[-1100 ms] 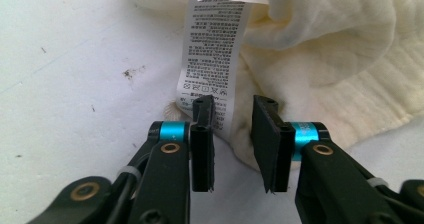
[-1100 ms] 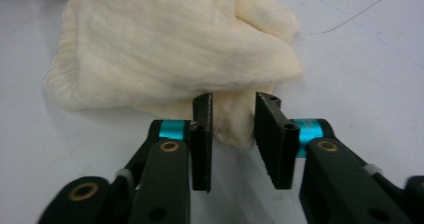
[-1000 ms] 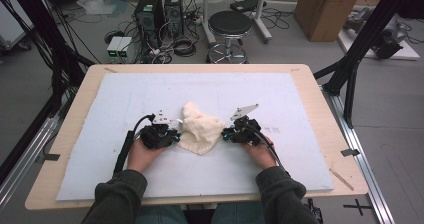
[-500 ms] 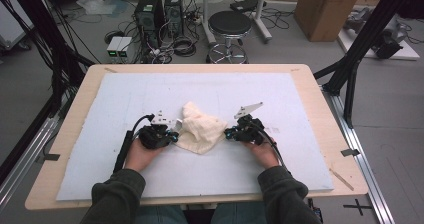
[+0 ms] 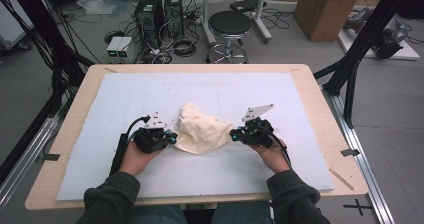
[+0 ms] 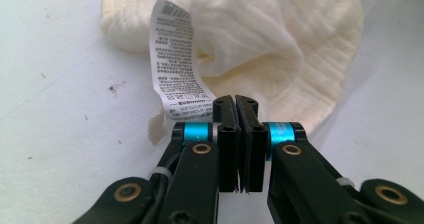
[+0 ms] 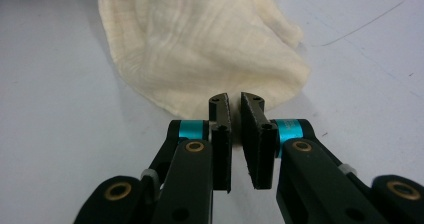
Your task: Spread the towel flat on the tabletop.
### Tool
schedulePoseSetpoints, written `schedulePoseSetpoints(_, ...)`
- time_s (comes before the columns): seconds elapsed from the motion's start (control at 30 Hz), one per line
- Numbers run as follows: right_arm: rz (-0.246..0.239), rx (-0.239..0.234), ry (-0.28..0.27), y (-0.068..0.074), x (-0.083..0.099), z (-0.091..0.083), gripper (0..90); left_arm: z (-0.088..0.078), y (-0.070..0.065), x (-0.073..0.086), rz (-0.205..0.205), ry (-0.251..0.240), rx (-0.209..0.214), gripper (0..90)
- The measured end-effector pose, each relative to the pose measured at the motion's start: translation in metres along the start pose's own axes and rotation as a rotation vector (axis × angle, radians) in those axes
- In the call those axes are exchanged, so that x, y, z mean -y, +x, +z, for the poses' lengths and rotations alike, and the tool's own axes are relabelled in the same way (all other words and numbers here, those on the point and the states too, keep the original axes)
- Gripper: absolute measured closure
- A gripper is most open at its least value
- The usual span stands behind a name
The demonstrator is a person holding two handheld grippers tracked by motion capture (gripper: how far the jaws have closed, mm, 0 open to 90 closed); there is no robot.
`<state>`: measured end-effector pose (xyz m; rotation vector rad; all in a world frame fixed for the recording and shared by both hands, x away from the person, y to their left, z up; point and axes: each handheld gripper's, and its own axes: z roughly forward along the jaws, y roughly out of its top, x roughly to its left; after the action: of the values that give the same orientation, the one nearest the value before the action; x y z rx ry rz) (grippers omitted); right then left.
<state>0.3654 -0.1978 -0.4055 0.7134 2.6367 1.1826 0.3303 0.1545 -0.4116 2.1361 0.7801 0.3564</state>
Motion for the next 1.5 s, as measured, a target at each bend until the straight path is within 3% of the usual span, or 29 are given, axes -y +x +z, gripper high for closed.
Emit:
schedulePoseSetpoints(0.23, -0.054, 0.001, -0.006, 0.02, 0.007, -0.021, 83.0, -0.022, -0.013, 0.008, 0.014, -0.031, 0.014, 87.5)
schedulePoseSetpoints(0.47, -0.072, -0.006, -0.03, 0.04, 0.019, -0.04, 82.8, -0.043, -0.029, 0.017, 0.034, -0.059, 0.015, 87.5)
schedulePoseSetpoints(0.57, -0.078, -0.015, -0.04, 0.055, 0.029, -0.047, 82.7, -0.052, -0.039, 0.023, 0.039, -0.086, -0.014, 87.3)
schedulePoseSetpoints(0.73, -0.084, -0.031, -0.039, 0.069, 0.038, -0.048, 82.7, -0.061, -0.051, 0.032, 0.054, -0.078, -0.028, 87.3)
schedulePoseSetpoints(0.9, -0.096, -0.068, -0.002, 0.083, 0.047, -0.044, 82.5, -0.065, -0.061, 0.043, 0.07, -0.05, -0.02, 87.3)
schedulePoseSetpoints(1.13, -0.102, -0.104, 0.039, 0.092, 0.056, -0.034, 82.2, -0.063, -0.066, 0.058, 0.043, -0.017, 0.009, 87.1)
schedulePoseSetpoints(1.2, -0.102, -0.114, 0.051, 0.092, 0.057, -0.03, 81.5, -0.064, -0.067, 0.058, 0.041, -0.024, 0.023, 85.1)
schedulePoseSetpoints(1.3, -0.098, -0.122, 0.052, 0.092, 0.056, -0.029, 78.4, -0.068, -0.068, 0.056, 0.042, -0.045, 0.047, 69.9)
schedulePoseSetpoints(1.4, -0.093, -0.12, 0.018, 0.091, 0.055, -0.032, 69.4, -0.072, -0.069, 0.056, 0.04, -0.063, 0.062, 60.7)
schedulePoseSetpoints(1.43, -0.077, -0.128, -0.017, 0.089, 0.055, -0.035, 64.1, -0.073, -0.069, 0.056, 0.038, -0.068, 0.06, 57.7)
schedulePoseSetpoints(1.5, -0.075, -0.127, -0.032, 0.089, 0.054, -0.036, 62.8, -0.076, -0.067, 0.054, 0.039, -0.075, 0.056, 56.1)
